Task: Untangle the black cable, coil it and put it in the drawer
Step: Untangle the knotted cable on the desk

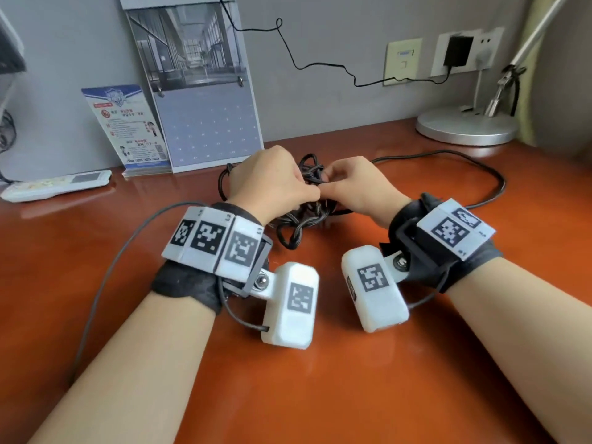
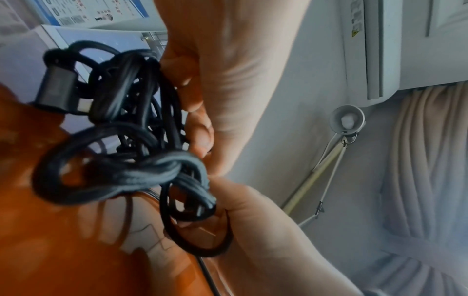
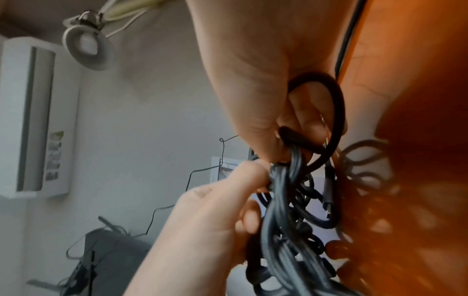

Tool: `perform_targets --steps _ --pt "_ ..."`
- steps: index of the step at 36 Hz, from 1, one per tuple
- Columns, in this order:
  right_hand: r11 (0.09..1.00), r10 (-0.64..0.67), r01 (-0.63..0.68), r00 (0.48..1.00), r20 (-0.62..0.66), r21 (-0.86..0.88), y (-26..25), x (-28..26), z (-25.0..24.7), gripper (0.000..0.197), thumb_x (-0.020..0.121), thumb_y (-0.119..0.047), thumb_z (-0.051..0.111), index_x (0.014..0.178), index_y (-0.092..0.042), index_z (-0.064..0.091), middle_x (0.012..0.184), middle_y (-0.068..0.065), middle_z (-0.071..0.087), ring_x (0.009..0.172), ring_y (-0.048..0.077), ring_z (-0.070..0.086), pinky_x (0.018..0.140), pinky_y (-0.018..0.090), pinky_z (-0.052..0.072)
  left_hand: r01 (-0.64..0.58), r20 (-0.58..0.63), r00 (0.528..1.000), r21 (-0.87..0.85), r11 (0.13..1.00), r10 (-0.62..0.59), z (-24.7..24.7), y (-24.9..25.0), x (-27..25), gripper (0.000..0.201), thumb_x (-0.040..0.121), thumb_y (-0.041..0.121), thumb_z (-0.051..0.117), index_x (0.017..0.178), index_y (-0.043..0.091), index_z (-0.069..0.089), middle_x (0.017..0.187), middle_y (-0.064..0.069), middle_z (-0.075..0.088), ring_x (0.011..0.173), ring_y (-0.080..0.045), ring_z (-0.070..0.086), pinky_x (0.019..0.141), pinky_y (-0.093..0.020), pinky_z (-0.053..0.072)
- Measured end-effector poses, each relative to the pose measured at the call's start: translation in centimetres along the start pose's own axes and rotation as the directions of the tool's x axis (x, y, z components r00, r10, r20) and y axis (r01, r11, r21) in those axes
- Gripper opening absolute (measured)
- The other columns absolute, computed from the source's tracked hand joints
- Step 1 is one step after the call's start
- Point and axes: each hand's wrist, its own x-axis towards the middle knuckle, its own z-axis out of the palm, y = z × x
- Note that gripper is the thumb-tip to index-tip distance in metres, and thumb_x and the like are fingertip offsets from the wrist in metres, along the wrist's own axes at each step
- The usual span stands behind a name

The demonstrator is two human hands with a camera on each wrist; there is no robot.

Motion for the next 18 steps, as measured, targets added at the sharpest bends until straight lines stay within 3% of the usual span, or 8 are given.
perform_targets --steps 2,6,9,11,14,16,18 --pt "1.0 -0.008 0.008 1.0 -0.001 0.016 0.1 0.0 0.0 0.018 0.08 -0.006 0.066 0.069 -0.012 0.052 0.056 -0.003 0.05 0.034 -0.002 0.041 0.04 0.008 0.033 0.0 -0.007 1.0 -0.007 1.0 0.0 0.1 0.1 -0.1 0.019 0.074 0.033 0.064 0.067 0.018 0.074 0.06 0.005 0.067 0.065 -0.007 0.06 0.051 -0.02 0.038" --pt "1.0 -0.009 0.01 0.999 -0.042 0.02 0.4 0.2 0.4 0.022 0.08 -0.007 0.065 0.066 -0.017 0.052 0.06 -0.005 0.052 0.048 0.003 0.045 0.048 0.011 0.038 -0.01 -0.04 0.999 -0.029 1.0 0.009 0.2 -0.1 -0.3 0.017 0.069 0.028 0.067 0.063 0.014 0.073 0.058 0.001 0.068 0.066 -0.014 0.064 0.062 -0.029 0.053" --pt "0.996 0.038 -0.034 0.999 -0.039 0.086 0.6 0.0 0.7 0.025 0.082 -0.006 0.065 0.066 -0.017 0.049 0.058 -0.005 0.051 0.046 0.006 0.043 0.043 0.011 0.037 -0.025 -0.039 0.999 -0.064 0.998 0.022 0.0 -0.5 -0.4 0.018 0.066 0.027 0.068 0.064 0.01 0.073 0.059 -0.005 0.068 0.065 -0.02 0.064 0.065 -0.032 0.056" --pt "0.989 0.05 -0.046 0.998 -0.031 0.137 0.7 -0.1 0.9 0.027 0.082 -0.004 0.065 0.066 -0.016 0.048 0.056 -0.004 0.05 0.043 0.006 0.042 0.04 0.012 0.036 -0.033 0.007 0.999 -0.076 0.997 0.034 -0.2 -0.8 -0.5 0.024 0.068 0.028 0.067 0.061 0.006 0.067 0.055 -0.008 0.058 0.057 -0.024 0.053 0.054 -0.029 0.044" --pt "0.986 0.019 -0.018 1.0 -0.006 0.167 0.4 -0.4 1.5 0.023 0.083 -0.003 0.065 0.072 -0.013 0.047 0.06 -0.001 0.05 0.047 0.008 0.041 0.04 0.014 0.037 0.003 0.074 0.997 -0.099 0.995 0.004 -0.4 -0.9 -0.7 0.036 0.072 0.029 0.06 0.044 0.013 0.044 0.043 0.003 0.033 0.052 -0.021 0.035 0.05 -0.028 0.024" --pt "0.986 0.0 0.0 1.0 0.005 0.166 0.5 -0.5 1.8 0.018 0.082 -0.005 0.066 0.08 -0.01 0.048 0.065 0.003 0.05 0.051 0.009 0.041 0.04 0.014 0.037 0.049 0.086 0.996 -0.136 0.989 -0.038 -0.5 -0.7 -0.6 0.035 0.076 0.031 0.057 0.045 0.016 0.052 0.035 0.004 0.035 0.051 -0.019 0.039 0.051 -0.027 0.025" --pt "0.985 -0.007 0.008 1.0 -0.004 0.17 0.7 -0.4 1.9 0.02 0.082 -0.006 0.066 0.08 -0.011 0.047 0.065 0.003 0.048 0.047 0.006 0.039 0.04 0.014 0.035 0.047 0.08 0.996 -0.141 0.989 -0.036 -0.5 -0.5 -0.7 0.03 0.079 0.032 0.056 0.055 0.016 0.066 0.041 0.005 0.045 0.057 -0.018 0.048 0.052 -0.027 0.029"
